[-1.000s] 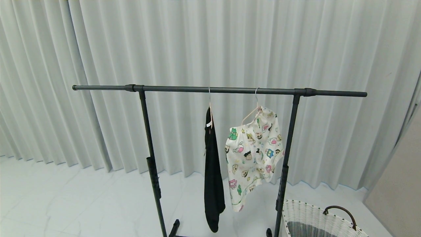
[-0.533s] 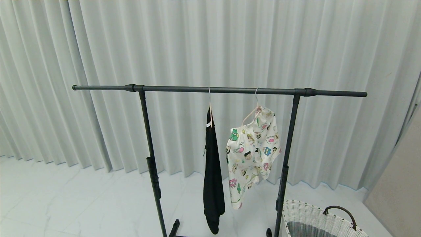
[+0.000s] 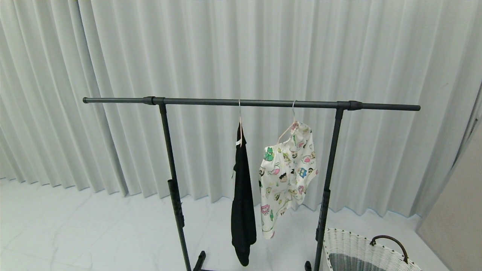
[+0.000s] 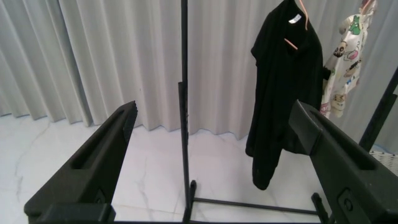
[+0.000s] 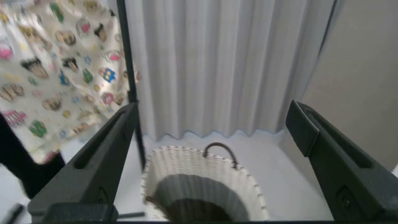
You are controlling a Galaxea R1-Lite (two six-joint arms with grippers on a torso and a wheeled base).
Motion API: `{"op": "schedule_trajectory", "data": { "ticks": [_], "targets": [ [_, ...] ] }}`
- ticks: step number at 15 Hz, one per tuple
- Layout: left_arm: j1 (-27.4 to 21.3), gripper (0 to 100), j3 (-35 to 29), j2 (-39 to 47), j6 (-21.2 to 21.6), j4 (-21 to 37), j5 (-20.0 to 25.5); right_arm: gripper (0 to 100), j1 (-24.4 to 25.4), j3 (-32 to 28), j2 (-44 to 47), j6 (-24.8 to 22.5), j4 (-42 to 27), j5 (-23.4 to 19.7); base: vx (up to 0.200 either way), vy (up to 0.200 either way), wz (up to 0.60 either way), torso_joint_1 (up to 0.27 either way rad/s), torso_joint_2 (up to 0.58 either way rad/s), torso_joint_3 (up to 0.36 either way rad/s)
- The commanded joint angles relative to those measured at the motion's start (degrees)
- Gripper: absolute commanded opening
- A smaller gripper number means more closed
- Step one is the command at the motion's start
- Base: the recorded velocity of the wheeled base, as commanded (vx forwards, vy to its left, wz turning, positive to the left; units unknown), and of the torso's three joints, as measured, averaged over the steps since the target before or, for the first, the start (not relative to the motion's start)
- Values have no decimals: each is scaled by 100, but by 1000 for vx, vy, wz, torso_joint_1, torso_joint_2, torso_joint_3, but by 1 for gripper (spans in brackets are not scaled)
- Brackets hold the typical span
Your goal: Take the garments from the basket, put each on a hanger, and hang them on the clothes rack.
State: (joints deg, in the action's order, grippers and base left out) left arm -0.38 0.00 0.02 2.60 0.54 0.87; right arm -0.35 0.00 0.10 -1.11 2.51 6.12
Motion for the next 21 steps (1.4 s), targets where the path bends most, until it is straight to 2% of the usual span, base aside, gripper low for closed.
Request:
{"op": "schedule_trajectory", "data": {
  "ticks": [1, 2, 5, 7, 8, 11, 21],
  "targets": [
    [-6, 100, 0, -2, 4, -1, 1, 100, 0, 0, -1, 216, -58, -111, 0, 0, 0, 0, 0, 0],
    [-6, 100, 0, -2, 4, -1, 1, 100, 0, 0, -1, 348, -181, -129, 0, 0, 0, 0, 0, 0],
    [-6, 100, 0, -2, 4, -1, 1, 100, 0, 0, -1, 225, -190, -129, 0, 0, 0, 0, 0, 0],
    [3, 100, 0, -2, -5, -1, 1, 100, 9, -9, -1, -320, -234, -559, 0, 0, 0, 0, 0, 0],
    [3, 100, 0, -2, -5, -1, 1, 100, 9, -9, 8, -329, -234, -559, 0, 0, 0, 0, 0, 0],
    [3, 100, 0, -2, -5, -1, 1, 100, 9, -9, -1, 260, -234, -533, 0, 0, 0, 0, 0, 0],
    [3, 100, 0, -2, 4, -1, 1, 100, 9, -9, -1, 252, -234, -533, 0, 0, 0, 0, 0, 0]
  ]
}}
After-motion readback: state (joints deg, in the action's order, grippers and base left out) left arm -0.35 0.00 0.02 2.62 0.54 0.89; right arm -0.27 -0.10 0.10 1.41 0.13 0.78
